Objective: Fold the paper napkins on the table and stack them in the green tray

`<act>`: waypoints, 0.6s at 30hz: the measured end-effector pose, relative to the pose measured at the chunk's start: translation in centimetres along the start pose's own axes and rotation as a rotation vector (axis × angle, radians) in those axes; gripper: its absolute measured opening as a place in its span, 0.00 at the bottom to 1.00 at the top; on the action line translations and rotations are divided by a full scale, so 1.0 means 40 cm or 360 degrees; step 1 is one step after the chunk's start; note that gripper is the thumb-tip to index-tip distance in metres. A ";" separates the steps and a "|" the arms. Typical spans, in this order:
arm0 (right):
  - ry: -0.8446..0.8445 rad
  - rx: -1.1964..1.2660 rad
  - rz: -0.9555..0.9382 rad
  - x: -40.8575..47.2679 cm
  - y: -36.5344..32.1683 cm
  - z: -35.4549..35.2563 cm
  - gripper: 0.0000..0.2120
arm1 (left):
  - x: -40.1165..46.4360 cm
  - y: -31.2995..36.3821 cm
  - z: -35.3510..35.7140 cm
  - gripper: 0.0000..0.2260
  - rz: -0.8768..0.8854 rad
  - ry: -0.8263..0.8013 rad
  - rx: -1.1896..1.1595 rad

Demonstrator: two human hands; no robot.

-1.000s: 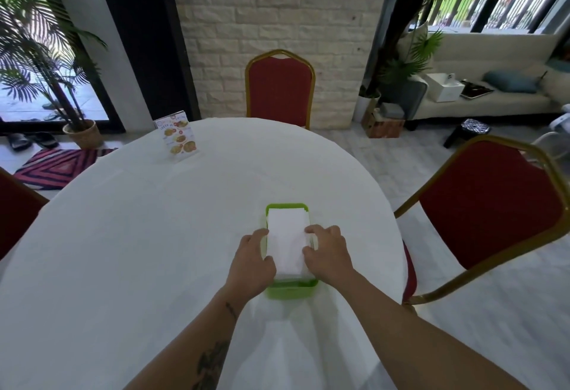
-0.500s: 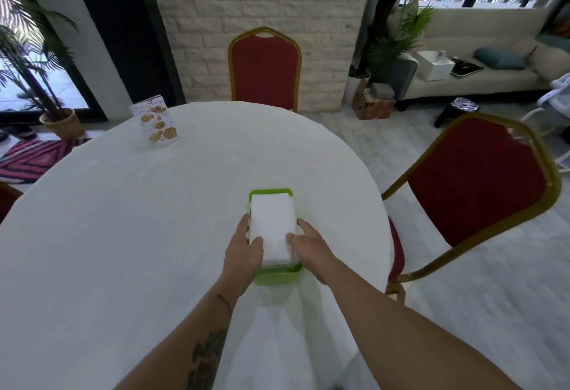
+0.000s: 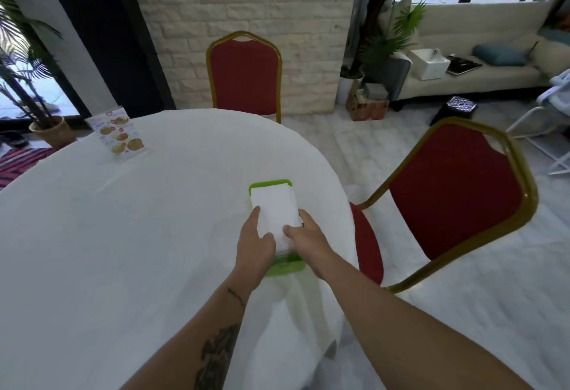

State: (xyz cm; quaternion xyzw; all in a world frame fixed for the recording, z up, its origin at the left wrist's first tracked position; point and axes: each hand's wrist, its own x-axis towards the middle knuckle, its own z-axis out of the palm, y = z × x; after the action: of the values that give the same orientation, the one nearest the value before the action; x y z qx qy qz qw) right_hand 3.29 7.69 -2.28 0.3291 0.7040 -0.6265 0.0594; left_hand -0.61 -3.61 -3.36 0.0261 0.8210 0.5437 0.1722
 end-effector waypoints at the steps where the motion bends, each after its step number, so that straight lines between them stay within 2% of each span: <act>1: 0.0010 -0.0001 0.0005 0.008 0.003 -0.029 0.29 | 0.003 0.008 0.027 0.29 0.0013 -0.0024 -0.0005; 5: 0.0043 -0.0014 0.0057 0.037 0.023 -0.121 0.32 | 0.008 0.031 0.121 0.29 0.0013 -0.0087 0.0016; 9: 0.0082 0.0020 0.0097 0.060 0.049 -0.162 0.29 | 0.004 0.041 0.186 0.28 -0.0011 -0.0090 0.0038; 13: 0.0098 0.0073 0.0066 0.075 0.061 -0.179 0.27 | 0.016 0.043 0.198 0.28 -0.0002 -0.0100 0.0070; 18: 0.0085 -0.0042 0.0049 0.075 0.066 -0.187 0.30 | 0.037 0.052 0.176 0.27 -0.0022 -0.0207 0.0245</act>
State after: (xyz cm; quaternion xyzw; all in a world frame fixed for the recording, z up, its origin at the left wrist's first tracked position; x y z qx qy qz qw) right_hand 4.85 15.74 -4.44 0.3556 0.7084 -0.6072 0.0545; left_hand -0.10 3.79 -4.30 0.0690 0.8475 0.4751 0.2263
